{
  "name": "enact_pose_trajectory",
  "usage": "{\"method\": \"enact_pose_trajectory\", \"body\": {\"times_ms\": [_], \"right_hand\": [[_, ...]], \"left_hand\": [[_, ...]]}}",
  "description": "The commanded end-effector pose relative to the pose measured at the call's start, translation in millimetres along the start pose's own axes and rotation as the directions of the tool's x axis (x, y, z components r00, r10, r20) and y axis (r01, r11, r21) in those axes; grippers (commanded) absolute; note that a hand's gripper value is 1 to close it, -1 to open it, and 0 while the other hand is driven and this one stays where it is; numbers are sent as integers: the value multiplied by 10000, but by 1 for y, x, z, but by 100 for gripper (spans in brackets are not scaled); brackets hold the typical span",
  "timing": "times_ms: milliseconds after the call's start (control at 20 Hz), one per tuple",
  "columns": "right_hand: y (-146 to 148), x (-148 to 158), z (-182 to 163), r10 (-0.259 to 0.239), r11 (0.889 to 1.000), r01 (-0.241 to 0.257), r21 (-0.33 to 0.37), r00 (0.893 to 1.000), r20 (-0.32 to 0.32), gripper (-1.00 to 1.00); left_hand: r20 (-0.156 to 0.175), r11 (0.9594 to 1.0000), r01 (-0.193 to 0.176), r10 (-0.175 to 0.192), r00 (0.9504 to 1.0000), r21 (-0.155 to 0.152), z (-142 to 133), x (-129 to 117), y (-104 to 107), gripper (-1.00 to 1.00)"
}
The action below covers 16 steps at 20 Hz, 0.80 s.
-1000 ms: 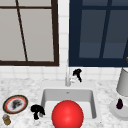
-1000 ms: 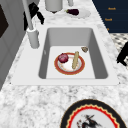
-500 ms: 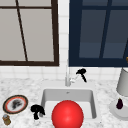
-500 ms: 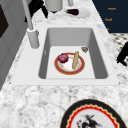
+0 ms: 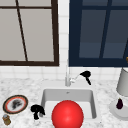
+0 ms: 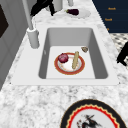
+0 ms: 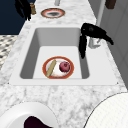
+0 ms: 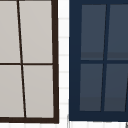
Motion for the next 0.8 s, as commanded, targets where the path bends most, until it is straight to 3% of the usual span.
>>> {"method": "enact_pose_trajectory", "body": {"times_ms": [0, 150, 300, 750], "right_hand": [[12, -3, 26, 117, 9978, -129, -658, 9998, -182, -100], [22, -4, 47, 224, 9956, -238, -910, 9996, -158, -100], [35, 3, 60, 283, 9965, -242, -796, 9984, 499, -100], [66, 22, 63, 5, 9988, 69, -489, 9888, 1490, -100]], "left_hand": [[0, 10000, 0, 0, 10000, 0, 0, 0, 0, 0], [0, 10000, 0, 0, 10000, 0, 0, 0, 0, 0], [0, 10000, 0, 0, 10000, 0, 0, 0, 0, 0], [0, 10000, 0, 0, 10000, 0, 0, 0, 0, 0]]}}
